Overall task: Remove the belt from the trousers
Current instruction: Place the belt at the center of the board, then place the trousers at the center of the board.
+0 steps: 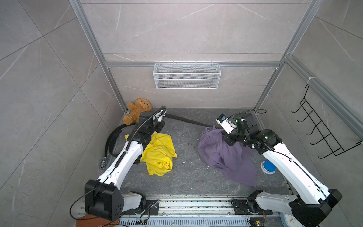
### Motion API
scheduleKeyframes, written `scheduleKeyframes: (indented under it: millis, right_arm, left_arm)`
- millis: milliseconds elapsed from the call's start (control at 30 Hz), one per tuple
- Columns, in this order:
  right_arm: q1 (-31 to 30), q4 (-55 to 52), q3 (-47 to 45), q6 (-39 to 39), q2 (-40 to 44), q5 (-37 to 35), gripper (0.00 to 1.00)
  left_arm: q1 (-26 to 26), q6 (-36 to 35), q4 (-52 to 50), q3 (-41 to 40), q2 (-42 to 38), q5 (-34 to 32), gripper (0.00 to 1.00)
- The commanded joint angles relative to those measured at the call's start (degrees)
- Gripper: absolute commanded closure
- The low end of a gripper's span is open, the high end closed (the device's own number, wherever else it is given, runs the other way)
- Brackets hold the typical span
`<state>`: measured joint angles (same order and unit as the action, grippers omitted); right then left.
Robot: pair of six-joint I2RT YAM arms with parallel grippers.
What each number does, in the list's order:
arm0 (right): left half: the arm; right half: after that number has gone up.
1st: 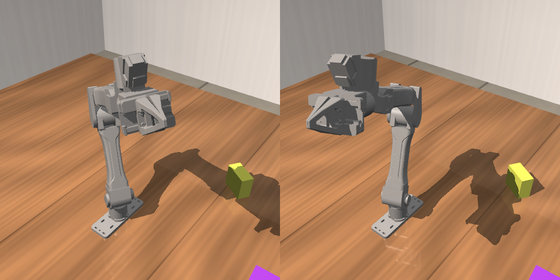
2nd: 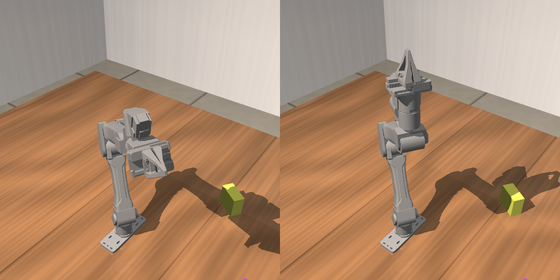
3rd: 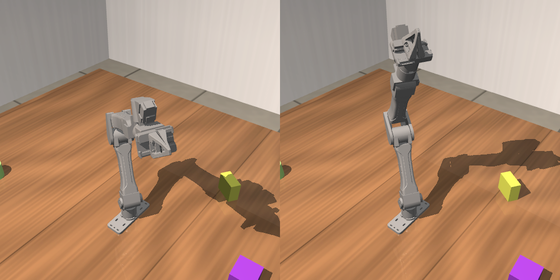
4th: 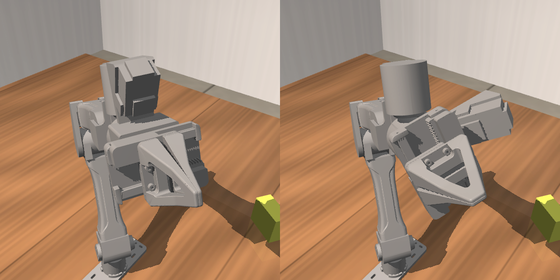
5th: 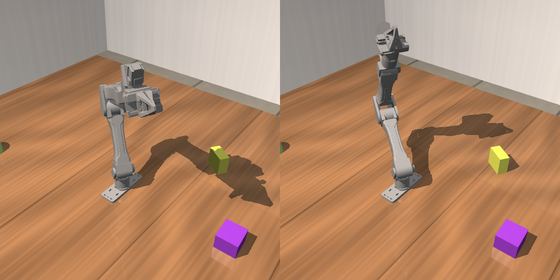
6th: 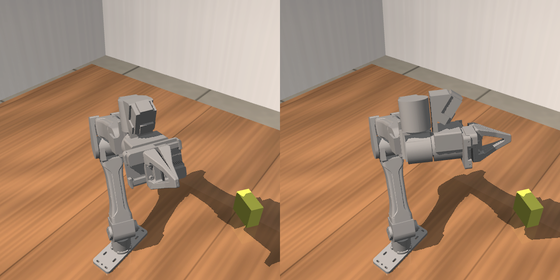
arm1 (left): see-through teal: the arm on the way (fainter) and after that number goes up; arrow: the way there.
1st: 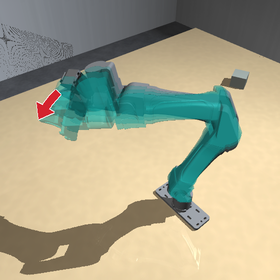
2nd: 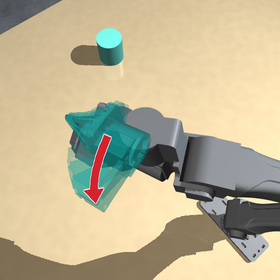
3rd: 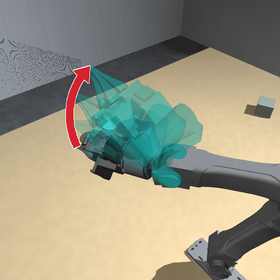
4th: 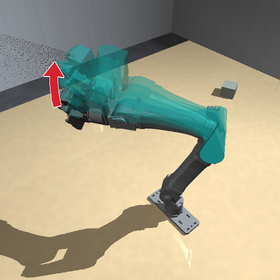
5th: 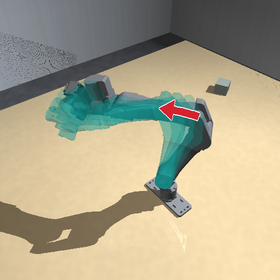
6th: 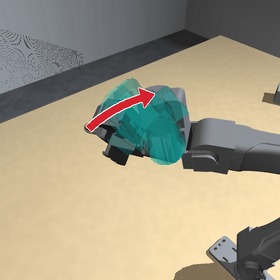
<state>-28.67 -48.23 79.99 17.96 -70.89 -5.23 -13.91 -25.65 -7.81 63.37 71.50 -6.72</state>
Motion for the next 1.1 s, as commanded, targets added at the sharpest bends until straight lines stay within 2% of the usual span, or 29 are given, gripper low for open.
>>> scheduleKeyframes:
  millis: [0, 233, 300, 367, 467, 500, 533, 600, 633, 667, 800, 900, 1067]
  right_arm:
    - [2.35, 1.33, -0.19, -3.65, -0.98, -3.08, 1.0]
    - [7.84, 0.19, 0.11, -6.19, -4.43, -3.49, 1.0]
    - [8.31, 1.44, -0.91, -6.22, -3.76, -3.34, 1.0]
    - [8.36, 1.84, -0.82, -7.1, -4.3, 0.76, 1.0]
    - [8.32, 2.77, -1.1, -8.4, -7.03, 5.89, 0.97]
    - [8.36, 3.69, -1.45, -9.06, -7.9, 7.39, 0.93]
    - [8.32, 4.6, -1.78, -9.66, -8.47, 8.77, 0.76]
    - [8.36, 7.32, -2.41, -10.68, -9.38, 12.11, 0.42]
    - [8.41, 8.3, -2.38, -10.9, -9.6, 13.13, 0.29]
    - [8.49, 8.97, -2.32, -11.2, -9.78, 13.17, 0.21]
    - [10.35, 9.56, -1.52, -12.11, -9.9, 14.23, 0.08]
    - [11.89, 9.74, -2.46, -12.88, -8.92, 14.52, 0.05]
    - [15.68, 16.67, -14.2, -14.36, -2.16, 15.12, 0.0]
  left_arm:
    - [1.87, 6.12, -4.47, -0.79, -2.99, -9.39, 1.0]
    - [3.27, 8.35, -8.17, -2.36, -3.1, -18.34, 1.0]
    - [3.89, 7.73, -8.07, -3.54, -4.56, -16.21, 1.0]
    - [3.89, 9.98, -9.03, -4.06, -5.38, -9.12, 1.0]
    - [3.06, 14.41, -12.66, -2.26, -3.01, -3.65, 1.0]
    - [2.19, 15.5, -12.56, -2.64, -2.27, -3.55, 0.99]
    - [1.58, 16.13, -12.16, -2.98, -1.85, -3.16, 0.93]
    - [0.55, 17.36, -12.29, -3.18, -0.83, -2.02, 0.63]
    - [0.26, 18.22, -13.02, -2.75, -0.42, -1.3, 0.54]
    - [-0.15, 18.88, -13.32, -2.64, -0.39, -0.69, 0.46]
    - [-0.81, 21.73, -14.48, -3.37, -2.55, 2.98, 0.32]
    - [-0.85, 22.9, -17.39, -3.47, -4.53, 4.13, 0.3]
    - [-0.73, 24.35, -12.99, -10.76, -11.1, -0.1, 0.25]
